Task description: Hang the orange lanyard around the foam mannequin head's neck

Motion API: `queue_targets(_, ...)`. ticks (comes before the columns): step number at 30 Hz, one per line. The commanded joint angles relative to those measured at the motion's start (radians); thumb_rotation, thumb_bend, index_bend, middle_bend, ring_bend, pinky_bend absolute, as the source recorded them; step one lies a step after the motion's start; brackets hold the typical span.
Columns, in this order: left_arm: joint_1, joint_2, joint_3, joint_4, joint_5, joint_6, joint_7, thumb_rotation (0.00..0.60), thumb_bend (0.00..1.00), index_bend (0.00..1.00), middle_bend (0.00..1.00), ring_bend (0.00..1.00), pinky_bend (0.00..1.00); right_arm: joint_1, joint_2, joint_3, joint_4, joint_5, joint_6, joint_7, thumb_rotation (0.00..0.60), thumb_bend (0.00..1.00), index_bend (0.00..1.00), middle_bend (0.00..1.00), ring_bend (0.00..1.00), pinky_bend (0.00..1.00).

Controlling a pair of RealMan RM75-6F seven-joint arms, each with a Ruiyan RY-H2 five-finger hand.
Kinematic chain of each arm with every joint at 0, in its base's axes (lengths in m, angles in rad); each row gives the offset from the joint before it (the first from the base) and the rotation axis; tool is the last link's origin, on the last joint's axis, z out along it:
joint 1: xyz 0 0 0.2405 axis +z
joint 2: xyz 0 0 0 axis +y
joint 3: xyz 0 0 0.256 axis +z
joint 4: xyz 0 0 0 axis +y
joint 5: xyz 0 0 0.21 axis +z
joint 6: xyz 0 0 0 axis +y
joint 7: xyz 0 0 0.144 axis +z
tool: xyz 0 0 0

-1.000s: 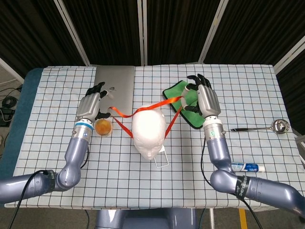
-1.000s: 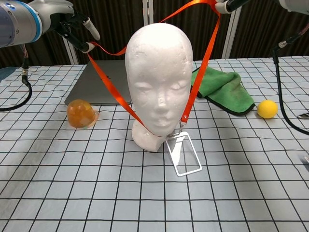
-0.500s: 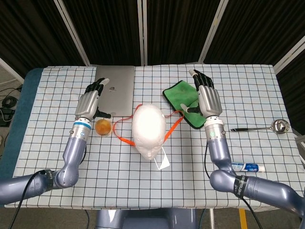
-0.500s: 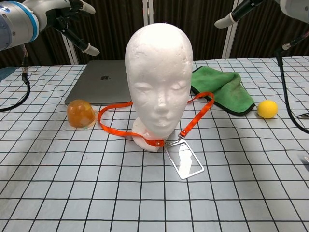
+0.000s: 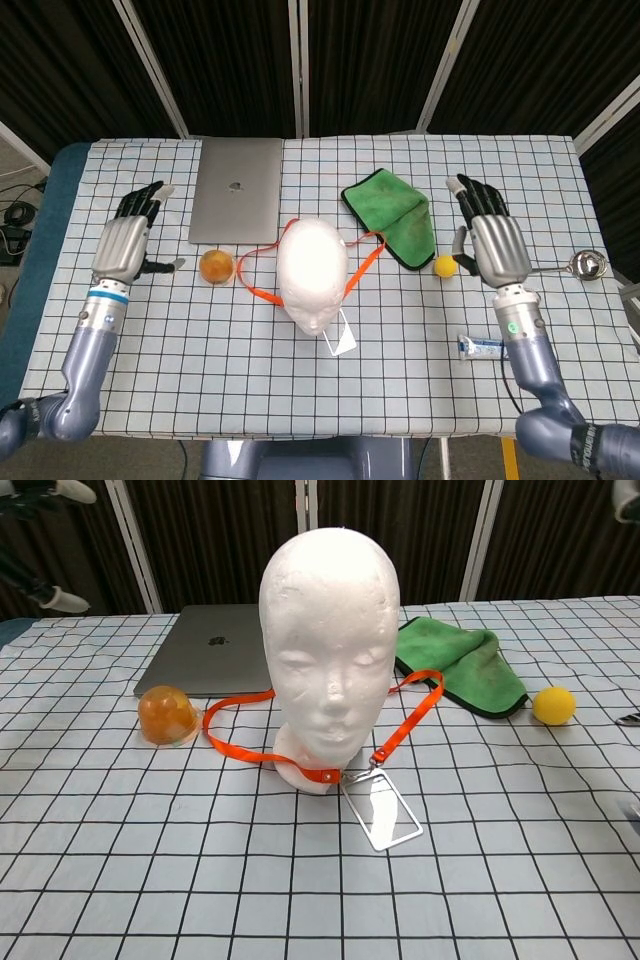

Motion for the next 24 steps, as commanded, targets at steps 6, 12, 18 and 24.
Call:
queue_targets(6, 0.144, 0.121, 0.132, -0.179, 0.109, 0.154, 0.099, 0.600, 0.00, 0.00, 0.00, 0.00, 0.00, -0.171, 0.096, -0.204, 0.036, -0.233, 0.010, 0.102, 0.600, 1.00, 0.11, 0.02, 0.00, 0.00)
queue_targets(12, 0.235, 0.135, 0.225, -0.243, 0.240, 0.252, 0.148, 0.600, 0.00, 0.00, 0.00, 0.00, 0.00, -0.210, 0.065, -0.324, 0.073, -0.430, -0.023, 0.119, 0.600, 1.00, 0.15, 0.06, 0.00, 0.02)
queue_targets(18, 0.297, 0.134, 0.291, -0.256, 0.306, 0.271, 0.171, 0.600, 0.03, 0.00, 0.00, 0.00, 0.00, -0.170, -0.002, -0.357, 0.114, -0.559, -0.112, 0.151, 0.600, 1.00, 0.15, 0.09, 0.00, 0.06)
queue_targets(24, 0.324, 0.115, 0.304, -0.239, 0.345, 0.279, 0.194, 0.600, 0.03, 0.00, 0.00, 0.00, 0.00, -0.110, -0.095, -0.330, 0.123, -0.567, -0.216, 0.124, 0.600, 1.00, 0.15, 0.13, 0.04, 0.14)
